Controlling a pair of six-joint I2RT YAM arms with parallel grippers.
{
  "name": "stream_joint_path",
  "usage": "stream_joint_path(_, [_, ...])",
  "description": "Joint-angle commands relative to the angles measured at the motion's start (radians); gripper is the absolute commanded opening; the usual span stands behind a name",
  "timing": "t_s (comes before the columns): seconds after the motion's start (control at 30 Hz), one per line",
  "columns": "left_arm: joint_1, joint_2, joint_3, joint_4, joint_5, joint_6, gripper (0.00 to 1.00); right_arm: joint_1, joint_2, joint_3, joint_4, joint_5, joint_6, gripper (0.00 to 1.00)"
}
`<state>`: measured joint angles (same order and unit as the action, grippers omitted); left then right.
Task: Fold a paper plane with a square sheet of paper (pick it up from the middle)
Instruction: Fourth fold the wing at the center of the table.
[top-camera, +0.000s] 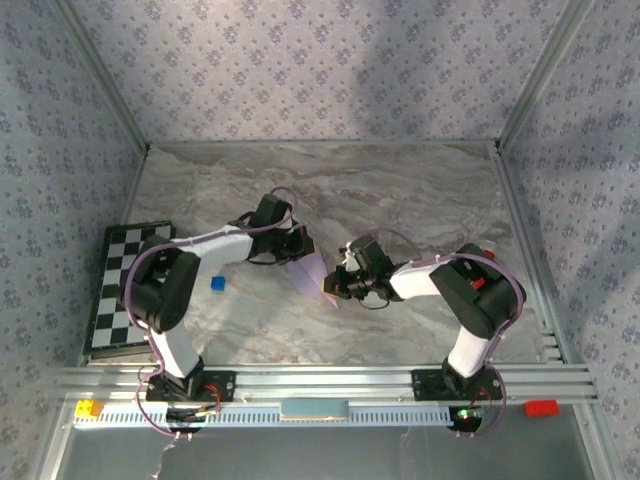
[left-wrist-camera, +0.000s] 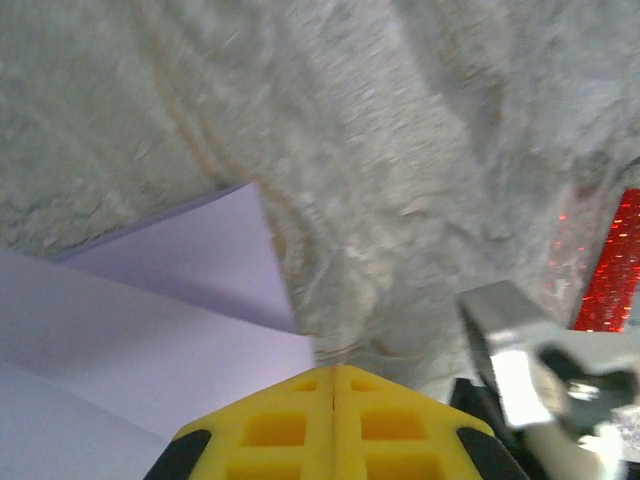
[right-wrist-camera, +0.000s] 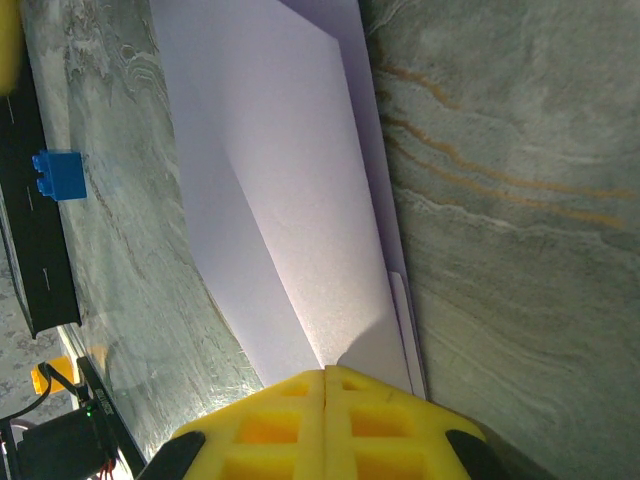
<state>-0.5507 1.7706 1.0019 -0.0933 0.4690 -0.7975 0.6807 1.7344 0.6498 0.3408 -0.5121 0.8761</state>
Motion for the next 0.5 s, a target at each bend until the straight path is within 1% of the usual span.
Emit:
stream_joint_path(0.0, [0.015,0.056,-0.029,0.030,0.010,-0.007,0.02,0.005,0.022,-0.019,-0.163,0.034,-0.002,0.00])
stream_joint_path(0.13, [0.029,0.094,-0.060,0.062,0.014,-0.007,0.01,0.003,-0.010,0.008,-0.174,0.029,-0.016,0.00])
stream_joint_path(0.3, [0.048,0.102,-0.107,0.092,0.017,-0.008,0.00,0.007,-0.058,0.098,-0.212,0.000,-0.043,0.00])
stream_joint_path(0.47, [0.049,0.098,-0.118,0.102,0.028,-0.001,0.00,0.017,0.005,0.216,-0.292,0.007,-0.080,0.00])
